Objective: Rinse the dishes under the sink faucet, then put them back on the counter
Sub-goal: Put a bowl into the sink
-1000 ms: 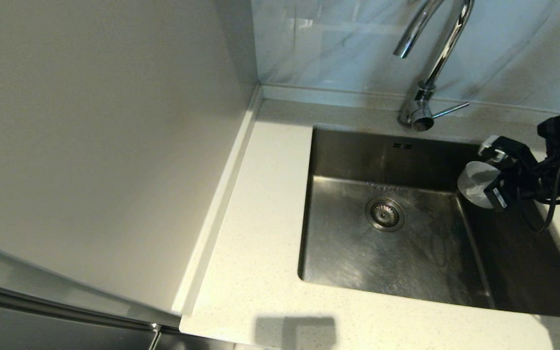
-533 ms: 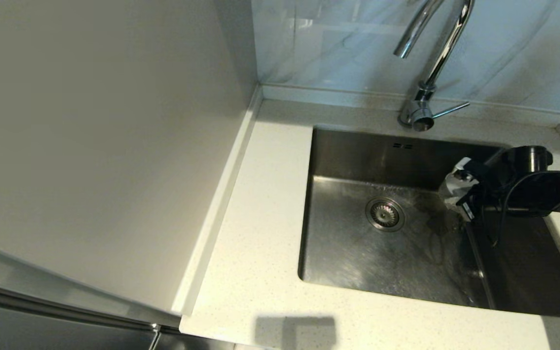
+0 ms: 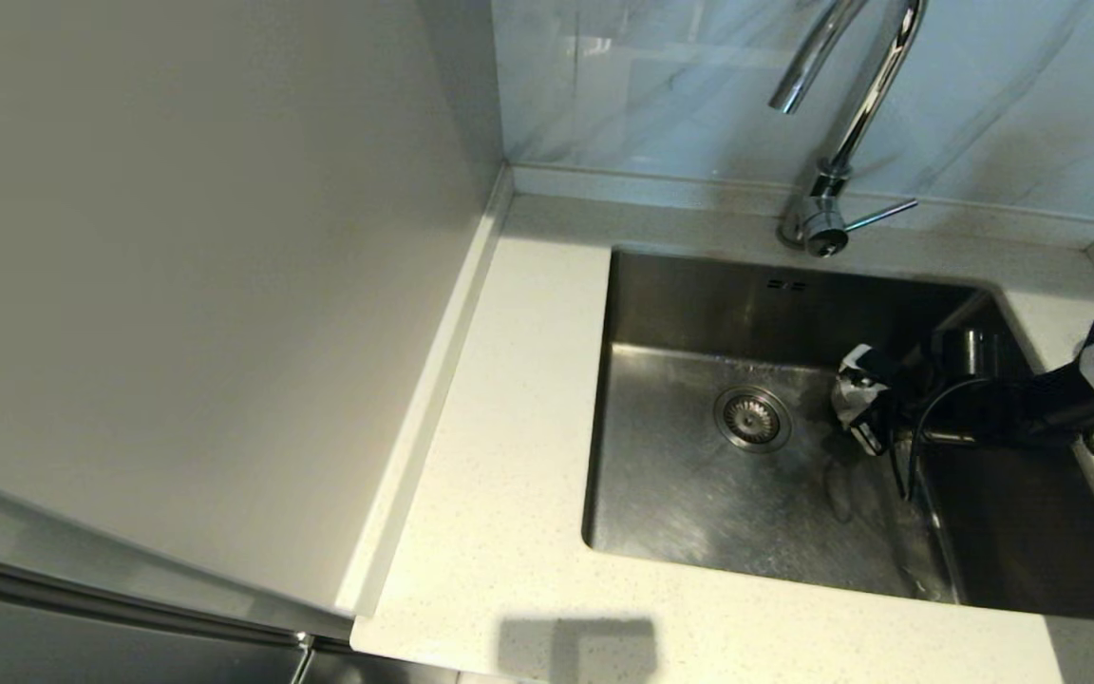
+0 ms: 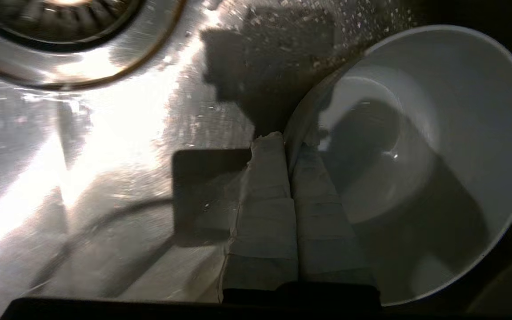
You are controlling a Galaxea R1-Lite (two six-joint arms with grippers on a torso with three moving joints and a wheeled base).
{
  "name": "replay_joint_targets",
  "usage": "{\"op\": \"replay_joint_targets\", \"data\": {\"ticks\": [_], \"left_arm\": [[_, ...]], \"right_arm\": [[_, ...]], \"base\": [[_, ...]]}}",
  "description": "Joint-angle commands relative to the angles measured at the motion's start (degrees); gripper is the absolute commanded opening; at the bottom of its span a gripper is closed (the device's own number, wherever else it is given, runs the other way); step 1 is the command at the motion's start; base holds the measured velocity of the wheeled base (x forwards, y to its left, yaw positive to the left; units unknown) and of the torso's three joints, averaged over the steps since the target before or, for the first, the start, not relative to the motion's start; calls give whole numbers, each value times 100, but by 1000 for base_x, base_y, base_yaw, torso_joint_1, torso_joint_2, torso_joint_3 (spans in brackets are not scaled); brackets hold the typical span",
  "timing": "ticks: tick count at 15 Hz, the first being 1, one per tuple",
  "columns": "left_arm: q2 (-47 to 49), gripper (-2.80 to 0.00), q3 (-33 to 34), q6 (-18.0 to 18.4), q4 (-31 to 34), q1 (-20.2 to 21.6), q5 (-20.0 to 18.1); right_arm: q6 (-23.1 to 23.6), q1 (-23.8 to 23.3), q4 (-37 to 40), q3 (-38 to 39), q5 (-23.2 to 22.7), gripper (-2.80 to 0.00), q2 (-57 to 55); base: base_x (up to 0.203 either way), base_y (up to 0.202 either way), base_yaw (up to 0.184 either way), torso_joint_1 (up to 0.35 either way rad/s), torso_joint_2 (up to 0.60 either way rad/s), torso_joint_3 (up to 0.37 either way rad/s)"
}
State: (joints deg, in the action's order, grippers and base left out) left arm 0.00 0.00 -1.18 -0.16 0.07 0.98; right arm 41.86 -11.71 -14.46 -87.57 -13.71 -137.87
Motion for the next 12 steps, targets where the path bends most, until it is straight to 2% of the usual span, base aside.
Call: {"op": "replay_joint_targets", "data": {"ticks": [1,2,8,12], "left_arm": [[-18,-280,0,-5,-2,1,7],[-18,-280,0,-5,-2,1,7],[-18,-280,0,-4,-2,1,7],[-18,-280,0,-5,-2,1,7]], "right_arm": [[24,29,-119,-120,97,-280,-234],[-11,29,-205,-164,105,0,-249],[-57,16,-205,-146,92,0,354],[-819,-57,-175,293,69,0,1599]], "base": [[0,0,0,0,0,0],[0,0,0,0,0,0],[0,0,0,0,0,0],[0,0,0,0,0,0]]}}
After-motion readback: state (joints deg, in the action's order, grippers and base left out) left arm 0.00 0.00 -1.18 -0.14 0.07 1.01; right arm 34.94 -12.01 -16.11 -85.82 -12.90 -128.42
